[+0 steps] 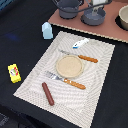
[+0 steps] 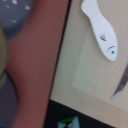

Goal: Interact with the objects in diverse but meaningful ways.

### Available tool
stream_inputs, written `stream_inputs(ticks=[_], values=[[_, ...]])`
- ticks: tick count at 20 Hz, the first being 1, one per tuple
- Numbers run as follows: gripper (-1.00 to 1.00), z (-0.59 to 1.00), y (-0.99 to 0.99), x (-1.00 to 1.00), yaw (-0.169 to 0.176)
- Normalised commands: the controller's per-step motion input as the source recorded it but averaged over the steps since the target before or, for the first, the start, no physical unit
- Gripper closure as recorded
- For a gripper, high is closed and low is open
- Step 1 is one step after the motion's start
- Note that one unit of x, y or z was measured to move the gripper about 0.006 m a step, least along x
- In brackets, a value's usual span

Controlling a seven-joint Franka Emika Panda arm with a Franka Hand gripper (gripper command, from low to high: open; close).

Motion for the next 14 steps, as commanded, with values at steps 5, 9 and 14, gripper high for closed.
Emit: stream_inputs(ticks=[5, 9, 14], values=[[-1.00, 0.01, 0.47, -0.03, -0.115], [-1.00, -0.18, 0.14, 0.17, -0.070], [-1.00, -0.31, 0.00, 0.06, -0.156]])
